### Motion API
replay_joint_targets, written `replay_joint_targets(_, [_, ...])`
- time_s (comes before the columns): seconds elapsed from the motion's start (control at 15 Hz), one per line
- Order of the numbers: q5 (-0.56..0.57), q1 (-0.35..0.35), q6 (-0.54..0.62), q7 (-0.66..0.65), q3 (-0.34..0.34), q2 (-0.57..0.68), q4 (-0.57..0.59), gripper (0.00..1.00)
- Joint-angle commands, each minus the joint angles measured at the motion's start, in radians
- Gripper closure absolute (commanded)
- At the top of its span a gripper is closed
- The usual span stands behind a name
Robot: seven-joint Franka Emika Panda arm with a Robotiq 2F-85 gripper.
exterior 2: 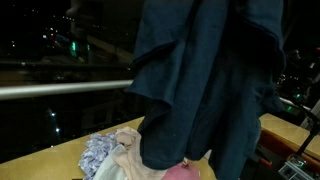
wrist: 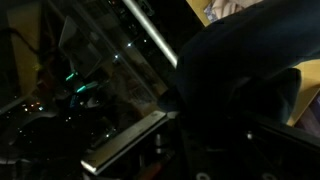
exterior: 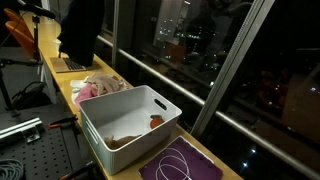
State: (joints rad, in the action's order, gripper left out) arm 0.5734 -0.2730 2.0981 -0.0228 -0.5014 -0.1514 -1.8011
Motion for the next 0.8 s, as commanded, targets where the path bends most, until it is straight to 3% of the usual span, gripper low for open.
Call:
replay_joint_targets(0.0, [0.037,-0.032,-0.033,-0.013,0.009,0.110,0.081,0.97])
replay_joint_targets(0.4, [0.010,-0.069,-0.009,-0.022,0.047,0.208,0.069,0.97])
replay_joint_targets(0.73, [-0.016,-0.080,0.009,-0.026,0.082,0.218,0.035,0.97])
